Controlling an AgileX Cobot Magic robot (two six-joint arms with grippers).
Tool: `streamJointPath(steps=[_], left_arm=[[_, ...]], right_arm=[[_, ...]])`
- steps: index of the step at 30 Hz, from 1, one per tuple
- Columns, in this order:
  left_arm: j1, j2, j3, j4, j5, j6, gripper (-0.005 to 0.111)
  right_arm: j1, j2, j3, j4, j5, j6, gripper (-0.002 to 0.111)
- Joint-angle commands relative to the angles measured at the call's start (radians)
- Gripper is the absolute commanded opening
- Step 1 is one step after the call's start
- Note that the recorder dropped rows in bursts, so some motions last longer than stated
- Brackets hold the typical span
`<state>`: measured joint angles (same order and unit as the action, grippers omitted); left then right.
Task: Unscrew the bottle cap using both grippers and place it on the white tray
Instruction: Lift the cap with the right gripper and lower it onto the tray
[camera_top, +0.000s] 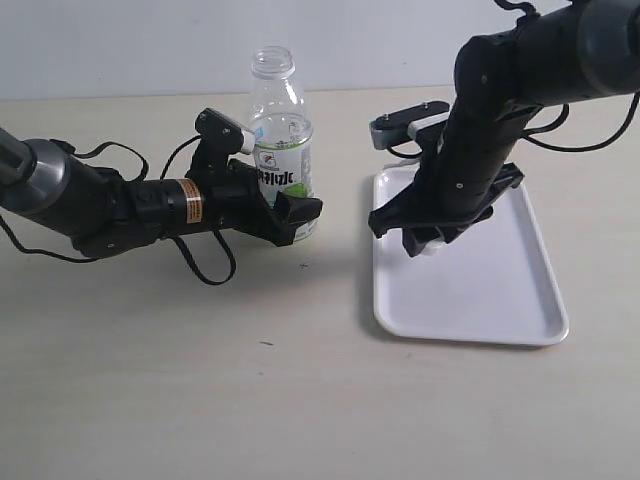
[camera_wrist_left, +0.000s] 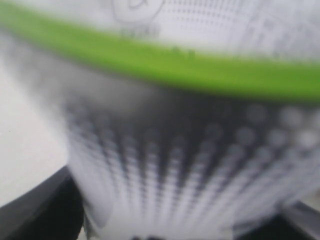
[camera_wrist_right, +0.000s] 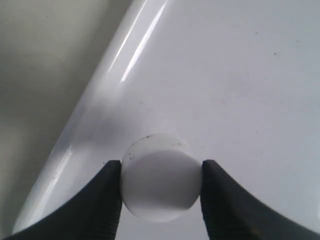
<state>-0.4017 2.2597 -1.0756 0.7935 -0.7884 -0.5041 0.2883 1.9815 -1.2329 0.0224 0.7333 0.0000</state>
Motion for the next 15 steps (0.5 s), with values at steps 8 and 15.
streamJointPath(steps=[8, 15], left_arm=[[-0.004, -0.003, 0.003, -0.012, 0.01, -0.005, 0.0], [-0.004, -0.003, 0.003, -0.012, 0.01, -0.005, 0.0]], right_arm=[[-0.005, 0.049, -0.001, -0.022, -0.047, 0.029, 0.026], [-0.005, 0.049, -0.001, -0.022, -0.05, 0.03, 0.069]])
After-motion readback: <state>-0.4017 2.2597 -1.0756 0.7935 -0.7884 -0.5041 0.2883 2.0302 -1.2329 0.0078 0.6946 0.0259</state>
